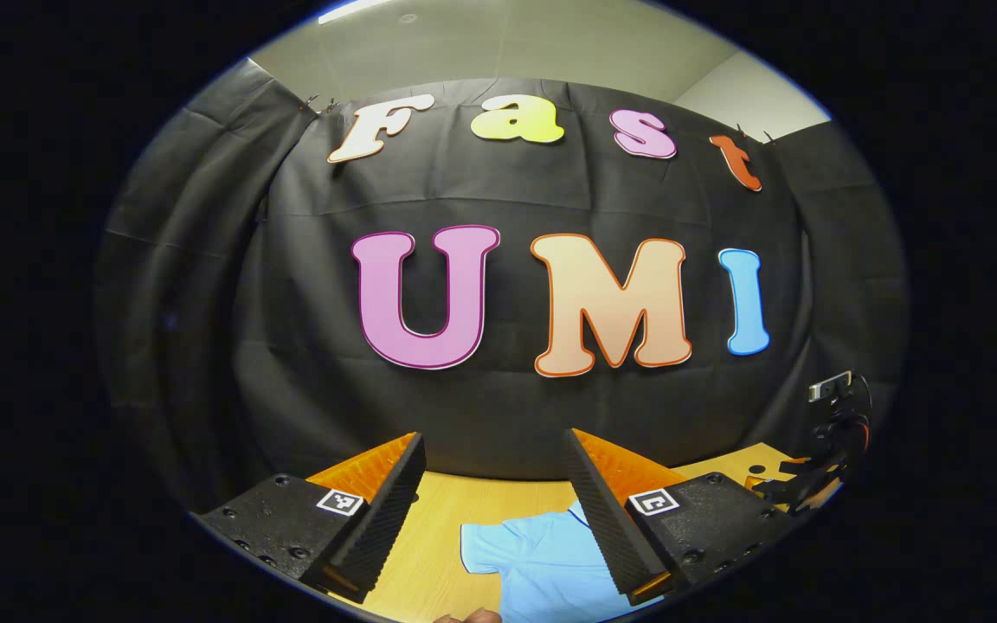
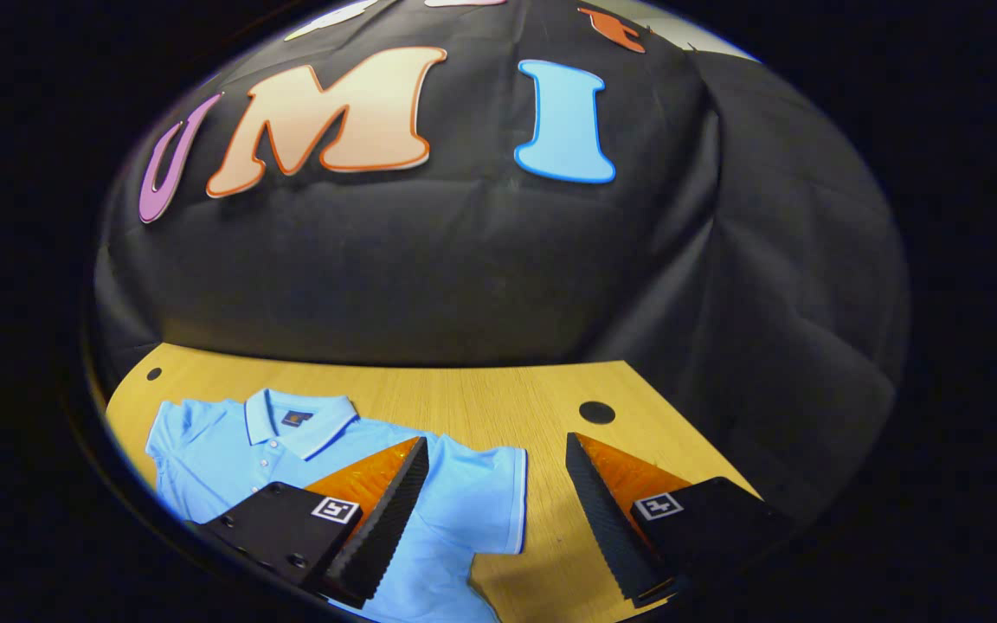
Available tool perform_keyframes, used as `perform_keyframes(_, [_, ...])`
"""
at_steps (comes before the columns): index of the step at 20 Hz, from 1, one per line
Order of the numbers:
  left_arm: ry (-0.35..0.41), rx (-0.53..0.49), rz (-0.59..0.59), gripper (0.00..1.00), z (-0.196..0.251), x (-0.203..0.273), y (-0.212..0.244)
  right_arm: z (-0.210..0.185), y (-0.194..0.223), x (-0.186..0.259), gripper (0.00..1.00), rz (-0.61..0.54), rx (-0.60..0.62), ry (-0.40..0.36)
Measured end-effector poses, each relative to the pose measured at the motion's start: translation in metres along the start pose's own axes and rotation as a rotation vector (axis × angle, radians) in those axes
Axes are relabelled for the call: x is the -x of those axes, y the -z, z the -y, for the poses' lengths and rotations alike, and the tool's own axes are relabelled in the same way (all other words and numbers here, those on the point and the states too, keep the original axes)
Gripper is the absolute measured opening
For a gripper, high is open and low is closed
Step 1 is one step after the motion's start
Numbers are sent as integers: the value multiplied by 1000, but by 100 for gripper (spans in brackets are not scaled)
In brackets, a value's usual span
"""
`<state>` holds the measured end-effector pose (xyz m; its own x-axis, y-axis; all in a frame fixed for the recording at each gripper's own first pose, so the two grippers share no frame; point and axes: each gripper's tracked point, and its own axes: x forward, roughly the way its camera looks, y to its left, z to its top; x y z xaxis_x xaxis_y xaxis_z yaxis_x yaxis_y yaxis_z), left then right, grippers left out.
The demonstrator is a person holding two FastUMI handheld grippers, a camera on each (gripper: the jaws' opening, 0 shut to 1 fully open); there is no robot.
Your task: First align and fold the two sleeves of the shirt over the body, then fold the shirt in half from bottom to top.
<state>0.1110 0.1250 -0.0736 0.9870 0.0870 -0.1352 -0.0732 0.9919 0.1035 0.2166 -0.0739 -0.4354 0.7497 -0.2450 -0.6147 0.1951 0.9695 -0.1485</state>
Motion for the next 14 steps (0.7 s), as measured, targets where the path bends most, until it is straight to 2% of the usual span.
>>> perform_keyframes(6, [-32, 9, -43, 95, -8, -9, 17, 12, 64, -44, 99, -186, -57, 36])
perform_keyframes(11, [-40, 19, -69, 95, -8, -11, 23, 9, 95, -55, 99, -277, -77, 22])
perform_keyframes(14, [-36, 18, -73, 95, -6, -11, 24, 6, 95, -58, 96, -285, -121, 5])
